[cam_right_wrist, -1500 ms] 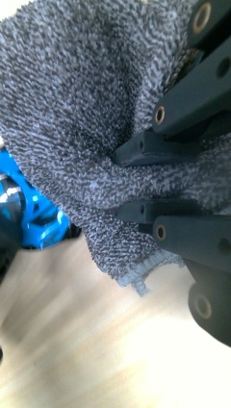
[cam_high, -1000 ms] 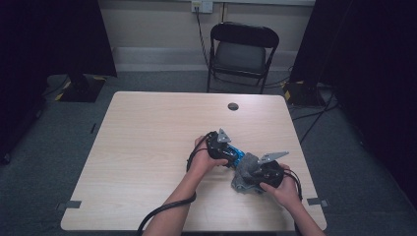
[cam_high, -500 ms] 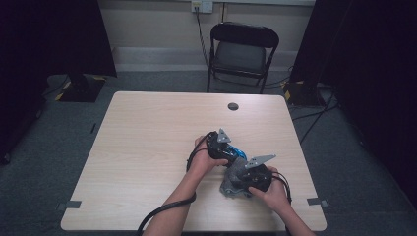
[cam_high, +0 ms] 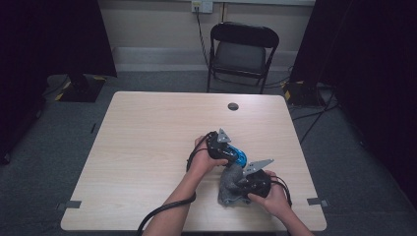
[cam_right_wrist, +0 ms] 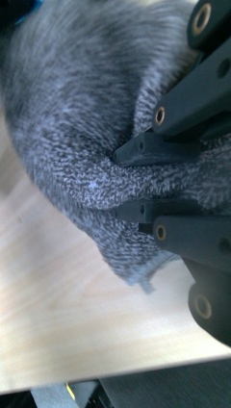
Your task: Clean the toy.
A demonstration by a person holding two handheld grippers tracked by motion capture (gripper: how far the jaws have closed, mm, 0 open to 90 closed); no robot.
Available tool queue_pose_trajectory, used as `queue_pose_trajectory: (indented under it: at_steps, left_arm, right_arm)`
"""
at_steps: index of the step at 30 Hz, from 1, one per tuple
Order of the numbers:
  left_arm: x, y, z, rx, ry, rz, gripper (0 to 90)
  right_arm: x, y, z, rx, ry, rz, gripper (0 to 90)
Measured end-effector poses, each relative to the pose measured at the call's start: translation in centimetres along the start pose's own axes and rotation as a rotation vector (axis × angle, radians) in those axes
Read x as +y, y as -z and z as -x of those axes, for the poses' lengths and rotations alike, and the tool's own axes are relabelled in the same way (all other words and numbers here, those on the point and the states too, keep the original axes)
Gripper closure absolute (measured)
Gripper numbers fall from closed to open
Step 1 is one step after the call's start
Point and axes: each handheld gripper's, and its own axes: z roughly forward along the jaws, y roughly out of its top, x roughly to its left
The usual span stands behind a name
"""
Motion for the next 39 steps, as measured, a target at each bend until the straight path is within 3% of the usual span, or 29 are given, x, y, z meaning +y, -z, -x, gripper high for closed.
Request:
queue_pose_trajectory:
  at_steps: [6, 10, 14, 16, 21, 25, 30, 34, 39]
  left_arm:
    - [0.0, 0.0, 0.0, 0.000, -0.001, 0.001, 5.5]
    - [0.0, 0.0, -0.1, -0.003, 0.001, 0.002, 5.5]
    - [0.0, 0.0, 0.0, -0.002, 0.004, -0.002, 5.5]
    - [0.0, 0.0, 0.0, 0.000, 0.000, -0.002, 5.5]
    - [0.0, 0.0, -0.1, -0.003, -0.003, -0.002, 5.5]
    - [0.0, 0.0, 0.0, -0.002, -0.002, 0.000, 5.5]
    - [0.0, 0.0, 0.1, -0.002, -0.001, 0.002, 5.5]
    - [0.0, 0.0, 0.1, -0.002, -0.001, 0.004, 5.5]
    - [-0.1, 0.0, 0.1, -0.002, -0.001, 0.007, 5.5]
  right_arm:
    - [-0.5, 1.8, -0.6, -0.005, 0.012, 0.031, 76.4]
    - [-0.9, 3.5, -0.2, -0.031, 0.009, 0.050, 76.4]
    - [-1.3, 5.2, 1.1, -0.079, -0.027, 0.077, 76.4]
    - [-1.5, 6.1, 2.1, -0.106, -0.055, 0.105, 76.3]
    - [-1.7, 7.6, 4.9, -0.195, -0.103, 0.115, 76.3]
    - [-1.6, 7.3, 7.1, -0.247, -0.133, 0.079, 76.2]
    - [-1.2, 5.1, 8.8, -0.250, -0.145, 0.014, 73.4]
    - [-0.7, 3.6, 9.2, -0.270, -0.176, 0.015, 63.5]
    - [-0.4, 3.0, 9.2, -0.285, -0.171, 0.003, 68.1]
